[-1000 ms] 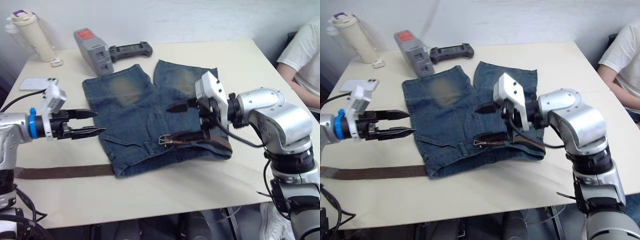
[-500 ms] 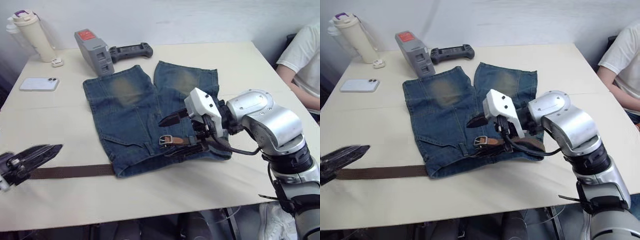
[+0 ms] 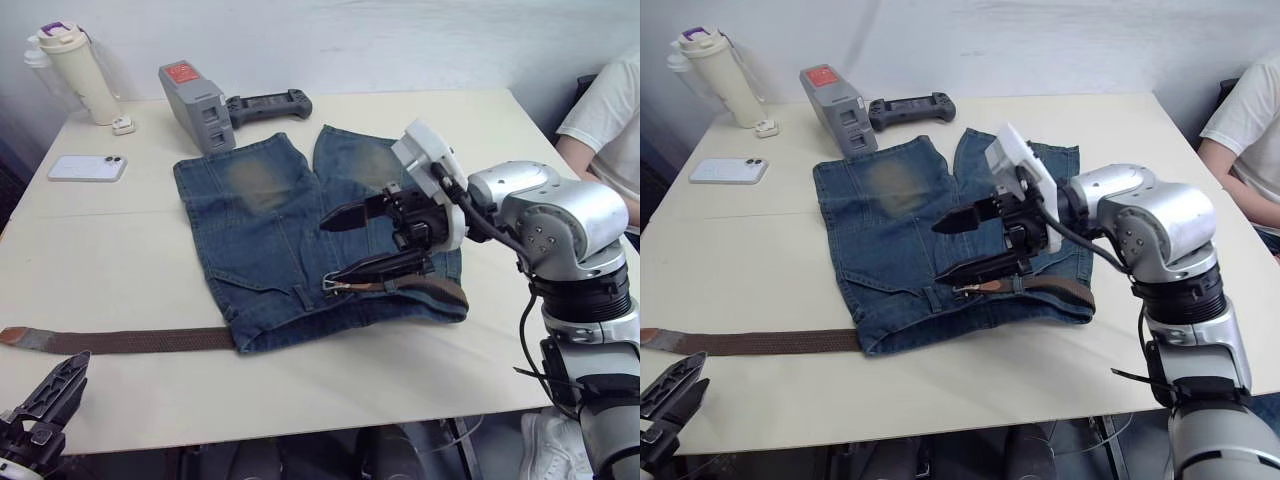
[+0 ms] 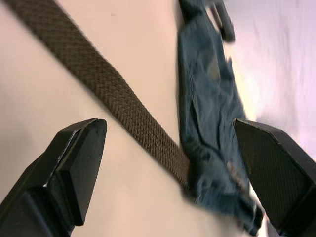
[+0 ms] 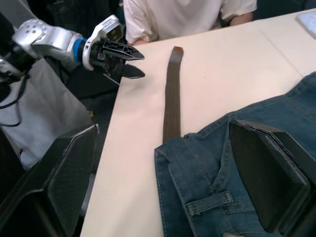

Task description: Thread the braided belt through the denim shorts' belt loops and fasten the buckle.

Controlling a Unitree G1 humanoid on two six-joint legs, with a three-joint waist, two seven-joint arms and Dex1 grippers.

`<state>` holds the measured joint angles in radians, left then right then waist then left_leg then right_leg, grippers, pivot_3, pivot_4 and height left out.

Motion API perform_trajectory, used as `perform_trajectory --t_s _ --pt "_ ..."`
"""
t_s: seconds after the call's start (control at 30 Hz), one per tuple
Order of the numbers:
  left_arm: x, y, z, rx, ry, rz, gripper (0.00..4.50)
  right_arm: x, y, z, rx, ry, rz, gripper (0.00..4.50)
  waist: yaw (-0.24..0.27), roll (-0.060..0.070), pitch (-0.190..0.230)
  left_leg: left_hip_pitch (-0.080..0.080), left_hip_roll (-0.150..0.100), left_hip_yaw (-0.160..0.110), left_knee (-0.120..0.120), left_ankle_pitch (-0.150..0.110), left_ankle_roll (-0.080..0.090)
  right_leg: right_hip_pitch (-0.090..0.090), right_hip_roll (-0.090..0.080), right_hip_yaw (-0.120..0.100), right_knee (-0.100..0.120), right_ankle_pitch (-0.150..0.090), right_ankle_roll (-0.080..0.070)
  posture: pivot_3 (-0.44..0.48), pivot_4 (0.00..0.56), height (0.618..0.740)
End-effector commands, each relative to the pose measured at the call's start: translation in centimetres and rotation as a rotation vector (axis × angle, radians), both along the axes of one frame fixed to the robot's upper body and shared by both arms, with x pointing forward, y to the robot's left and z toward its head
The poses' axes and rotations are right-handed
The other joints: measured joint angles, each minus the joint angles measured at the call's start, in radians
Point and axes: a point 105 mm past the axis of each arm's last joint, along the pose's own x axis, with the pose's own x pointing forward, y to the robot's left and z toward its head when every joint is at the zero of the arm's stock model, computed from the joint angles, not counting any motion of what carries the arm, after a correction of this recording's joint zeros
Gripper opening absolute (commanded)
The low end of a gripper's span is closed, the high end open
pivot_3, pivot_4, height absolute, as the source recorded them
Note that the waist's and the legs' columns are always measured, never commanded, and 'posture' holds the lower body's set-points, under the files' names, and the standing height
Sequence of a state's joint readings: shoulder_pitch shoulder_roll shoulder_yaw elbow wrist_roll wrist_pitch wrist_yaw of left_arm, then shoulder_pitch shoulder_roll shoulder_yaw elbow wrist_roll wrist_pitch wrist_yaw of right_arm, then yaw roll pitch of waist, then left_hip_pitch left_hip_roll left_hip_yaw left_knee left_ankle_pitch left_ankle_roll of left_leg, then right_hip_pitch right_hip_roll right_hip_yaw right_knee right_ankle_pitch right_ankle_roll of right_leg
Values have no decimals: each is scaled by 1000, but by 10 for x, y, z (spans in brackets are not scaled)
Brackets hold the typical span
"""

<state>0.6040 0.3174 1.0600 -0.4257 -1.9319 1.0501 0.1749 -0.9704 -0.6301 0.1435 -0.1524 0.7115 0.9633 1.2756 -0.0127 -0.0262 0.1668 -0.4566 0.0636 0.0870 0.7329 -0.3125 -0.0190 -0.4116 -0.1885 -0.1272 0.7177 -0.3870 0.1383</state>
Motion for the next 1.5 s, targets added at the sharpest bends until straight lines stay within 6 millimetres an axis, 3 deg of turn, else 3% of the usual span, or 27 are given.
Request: perform_trajectory --t_s 0.03,0.2,0.4,0.6,0.8,1.23,1.37,1.5 --pt "16 -6 4 -30 -28 30 4500 0 -2 11 12 -60 -19 4488 4 -1 0 -1 1 1 2 -1 -2 0 2 0 0 0 0 0 150 664" --pt "33 7 -13 -111 34 157 4500 9 -5 11 7 -101 -77 4488 6 -1 -1 -1 1 6 4 -3 -2 -1 3 2 -1 0 0 0 150 664" --pt "51 -2 -28 -172 89 151 4500 15 -7 14 11 -140 -122 4488 13 1 -1 -1 1 8 4 -3 -2 -1 3 2 0 0 0 0 150 664" --pt "49 2 -39 -222 111 196 4500 18 -8 13 11 -156 -155 4488 16 5 -3 0 1 8 5 -3 -2 1 3 1 0 0 0 0 150 664" --pt "54 -27 -44 -247 128 70 4500 19 -9 14 16 -161 -172 4488 18 11 -4 0 1 8 5 -3 -3 1 3 1 0 0 0 0 150 664" --pt "80 -44 -52 -339 167 61 4500 21 -10 15 5 -178 -201 4488 65 18 -5 0 -2 8 7 -4 -1 5 2 0 -4 1 3 0 150 664" --pt "91 -46 -47 -348 147 46 4500 22 -11 15 3 -185 -210 4488 77 20 -4 -1 -2 7 9 -4 -1 5 2 0 -4 2 3 0 150 664" --pt "93 -44 -49 -354 167 50 3254 23 -11 16 3 -191 -217 4500 81 20 -4 -1 -2 7 9 -4 0 6 2 -1 -4 2 3 0 150 664"
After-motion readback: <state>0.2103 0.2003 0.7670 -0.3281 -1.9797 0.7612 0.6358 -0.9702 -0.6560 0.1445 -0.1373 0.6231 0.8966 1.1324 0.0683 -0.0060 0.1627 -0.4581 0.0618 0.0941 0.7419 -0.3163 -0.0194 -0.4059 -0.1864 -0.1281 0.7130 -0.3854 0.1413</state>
